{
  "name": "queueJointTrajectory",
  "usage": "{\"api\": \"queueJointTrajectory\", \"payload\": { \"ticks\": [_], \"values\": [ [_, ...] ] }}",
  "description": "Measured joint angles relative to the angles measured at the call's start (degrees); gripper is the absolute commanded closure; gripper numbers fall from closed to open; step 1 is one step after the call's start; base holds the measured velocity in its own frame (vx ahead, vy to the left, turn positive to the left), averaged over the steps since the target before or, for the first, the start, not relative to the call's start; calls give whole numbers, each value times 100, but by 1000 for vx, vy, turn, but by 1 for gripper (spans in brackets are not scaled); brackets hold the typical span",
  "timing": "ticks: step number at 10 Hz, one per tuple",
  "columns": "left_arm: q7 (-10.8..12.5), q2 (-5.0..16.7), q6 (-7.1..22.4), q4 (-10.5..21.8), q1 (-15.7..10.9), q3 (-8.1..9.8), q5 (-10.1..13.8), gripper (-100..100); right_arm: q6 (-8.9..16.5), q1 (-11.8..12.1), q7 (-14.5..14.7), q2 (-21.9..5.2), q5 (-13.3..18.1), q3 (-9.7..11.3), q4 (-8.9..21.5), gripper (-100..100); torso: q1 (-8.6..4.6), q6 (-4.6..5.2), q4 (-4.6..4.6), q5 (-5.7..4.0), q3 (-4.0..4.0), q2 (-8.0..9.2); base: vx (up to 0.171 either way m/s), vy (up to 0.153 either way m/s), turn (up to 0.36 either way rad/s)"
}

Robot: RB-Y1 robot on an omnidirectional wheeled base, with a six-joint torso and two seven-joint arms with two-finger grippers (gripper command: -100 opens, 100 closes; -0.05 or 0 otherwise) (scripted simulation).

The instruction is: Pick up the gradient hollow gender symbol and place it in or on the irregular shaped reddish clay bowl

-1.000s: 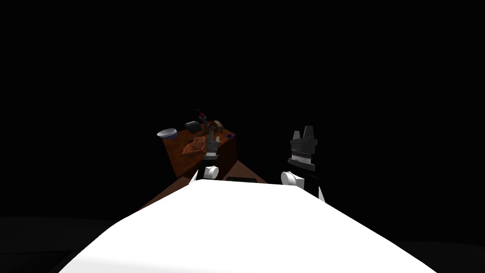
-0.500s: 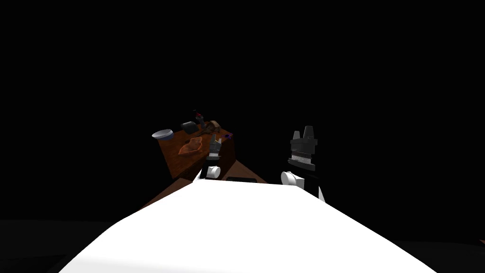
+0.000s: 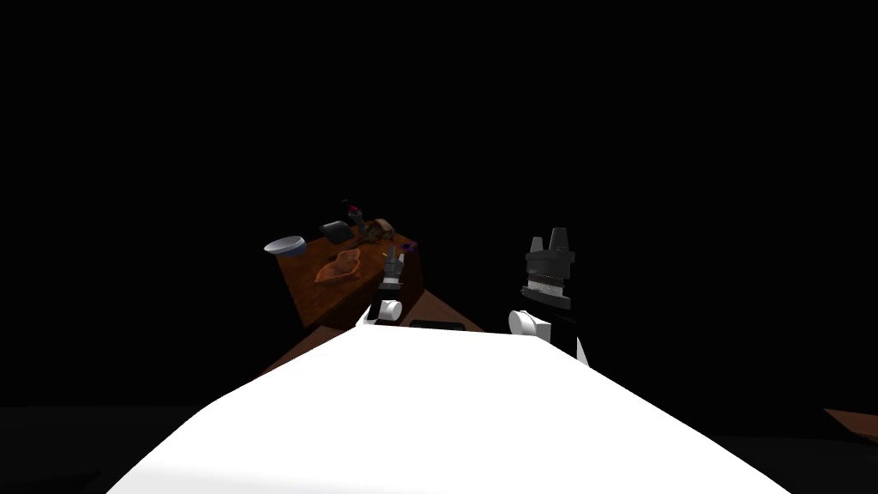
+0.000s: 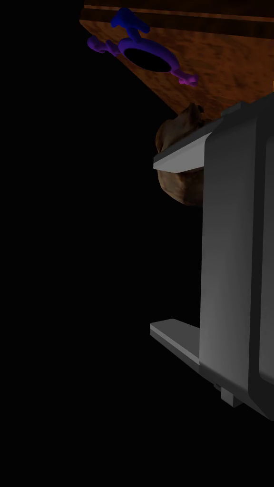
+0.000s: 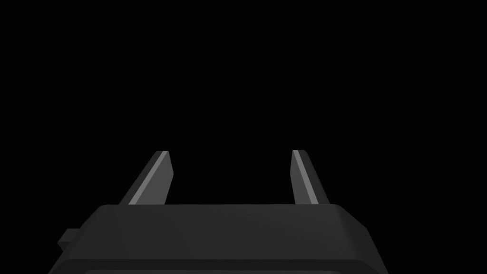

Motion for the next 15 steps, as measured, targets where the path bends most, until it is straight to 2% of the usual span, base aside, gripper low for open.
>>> {"api": "queueJointTrajectory", "payload": {
  "ticks": [7, 15],
  "values": [
    [-49, 54, -274, 1221, -589, -204, 428, -100, 0, 0, 0, 0, 0, 0, 0, 0, 5, 0, -1, 1, -3, -6, 16, -15, -56],
    [-122, 125, -416, 2332, -1131, -353, 818, -100, 0, 0, 0, 0, 0, 0, 0, 0, 15, -1, -2, 3, -7, -11, 30, 11, -35]
  ]
}}
